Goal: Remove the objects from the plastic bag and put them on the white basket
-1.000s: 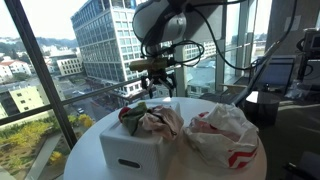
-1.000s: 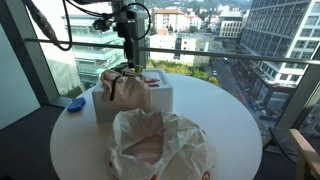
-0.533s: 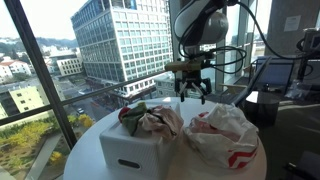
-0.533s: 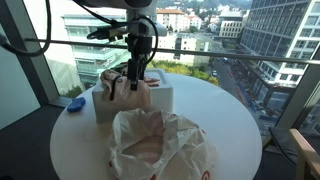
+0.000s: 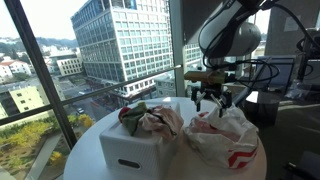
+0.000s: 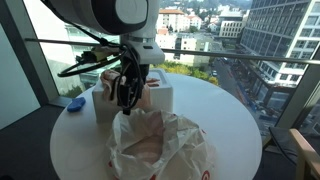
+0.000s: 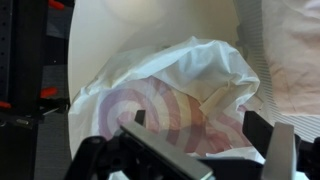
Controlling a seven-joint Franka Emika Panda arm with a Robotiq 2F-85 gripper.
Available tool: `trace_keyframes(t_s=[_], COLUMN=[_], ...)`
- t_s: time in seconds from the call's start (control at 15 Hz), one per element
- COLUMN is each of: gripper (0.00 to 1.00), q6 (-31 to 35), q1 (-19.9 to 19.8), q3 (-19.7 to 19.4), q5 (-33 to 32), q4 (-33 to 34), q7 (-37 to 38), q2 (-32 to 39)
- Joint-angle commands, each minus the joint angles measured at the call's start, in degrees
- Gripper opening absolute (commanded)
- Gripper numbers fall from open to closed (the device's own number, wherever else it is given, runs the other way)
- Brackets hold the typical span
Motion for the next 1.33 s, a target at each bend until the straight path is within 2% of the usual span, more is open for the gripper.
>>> trace_keyframes(t_s=[0.0,0.4,0.73,1.0,1.27], gripper=[1.0,1.0,1.0,1.0,1.0], q6=[-0.1,6.1,13.8,22.9,28.4], q1=[-0.9,-1.2,-0.7,2.0,8.1], q3=[0.9,0.3,-2.5,-7.3,-15.1], q5=[0.8,-0.3,-4.3,-9.5,-14.7], q4=[0.4,2.0,3.6,5.5,6.5], q7=[-1.3,-1.5,1.8,7.4,14.9], q2=[0.9,10.0,18.3,24.3,28.0])
